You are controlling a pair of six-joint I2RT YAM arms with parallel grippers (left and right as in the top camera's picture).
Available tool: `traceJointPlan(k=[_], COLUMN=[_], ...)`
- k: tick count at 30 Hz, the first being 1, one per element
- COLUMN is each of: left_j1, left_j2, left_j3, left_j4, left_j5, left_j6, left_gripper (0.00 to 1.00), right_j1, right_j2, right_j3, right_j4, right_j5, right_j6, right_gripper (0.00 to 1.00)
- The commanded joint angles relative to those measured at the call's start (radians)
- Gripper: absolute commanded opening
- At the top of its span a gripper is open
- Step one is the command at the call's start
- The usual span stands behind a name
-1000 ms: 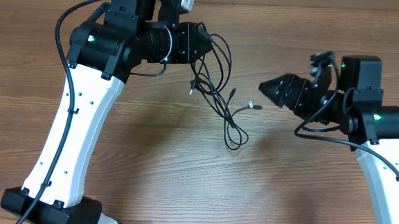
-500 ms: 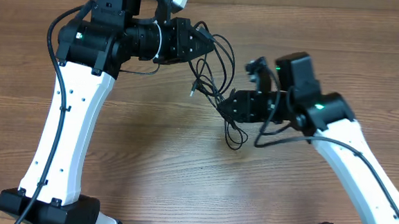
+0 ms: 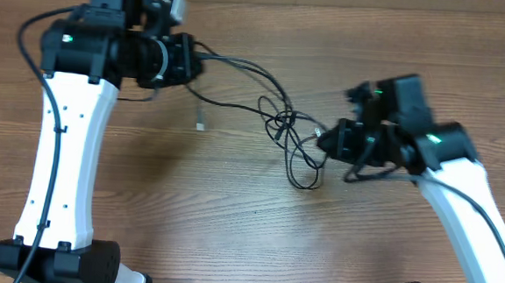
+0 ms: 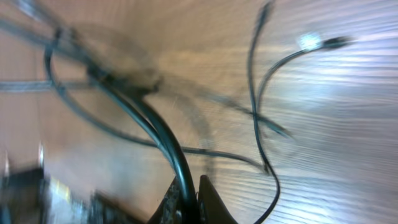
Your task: Untangle cables
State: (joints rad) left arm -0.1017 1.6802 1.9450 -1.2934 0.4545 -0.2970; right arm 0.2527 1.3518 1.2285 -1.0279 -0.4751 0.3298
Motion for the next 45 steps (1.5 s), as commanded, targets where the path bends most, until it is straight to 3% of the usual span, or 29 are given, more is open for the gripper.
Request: traceJointPlan(k=[1,3,7,9,10,11,12,13,16,25,33,38,45], left_j1=[0.043,0.043,0.029,0.023,0.022,0.016,0.011,0.002,-0.027,-0.165,-0.209,-0.237,-0.261], left_j2=[0.003,0.003,0.003,0.008,0.013,0.021,0.027,0.035,0.050,0.167,0.280,0.350,0.399], left_j3=[0.008,0.008,0.008,0.008,0.008,0.008,0.008,0.008,0.008,0.008,0.008,0.008,0.008], left_j4=[-0.019,-0.023,-0.032,-0.039,-0.038,-0.035,-0.036,-0.036,-0.031,-0.006,0.056,0.033,-0.014], left_j5=[-0.294,-0.328,-0.244,-0.246,-0.235,-0.156,-0.086,0.016,0.182,0.299,0.460,0.449,0.319], left_j6=[0.058,0.065,0.185,0.201,0.205,0.259,0.305,0.359,0.432,0.387,0.386,0.386,0.360], left_gripper=[0.04,0.04,0.04,0.09,0.18,0.44,0.57,0.64,0.72,0.70,0.70,0.68,0.65], right_j1=[-0.046,-0.046,-0.045,-0.045,-0.045,-0.045,-0.045,-0.043,-0.022,0.094,0.094,0.094,0.094], right_j2=[-0.170,-0.224,-0.313,-0.335,-0.344,-0.354,-0.359,-0.360,-0.355,-0.249,-0.238,-0.214,-0.157], right_j3=[0.032,0.033,0.056,0.087,0.109,0.139,0.156,0.168,0.171,0.191,0.245,0.245,0.245], right_j4=[-0.029,-0.026,-0.018,-0.013,-0.008,0.001,0.002,0.004,0.008,0.144,0.011,-0.053,-0.134], right_j5=[0.168,0.175,0.126,0.071,0.039,-0.003,-0.022,-0.036,-0.042,-0.042,0.146,0.201,0.309], right_j6=[0.162,0.196,0.202,0.201,0.201,0.211,0.229,0.247,0.269,0.408,0.456,0.455,0.454], right_gripper=[0.04,0.04,0.04,0.04,0.04,0.04,0.04,0.04,0.04,0.04,0.04,0.04,0.04])
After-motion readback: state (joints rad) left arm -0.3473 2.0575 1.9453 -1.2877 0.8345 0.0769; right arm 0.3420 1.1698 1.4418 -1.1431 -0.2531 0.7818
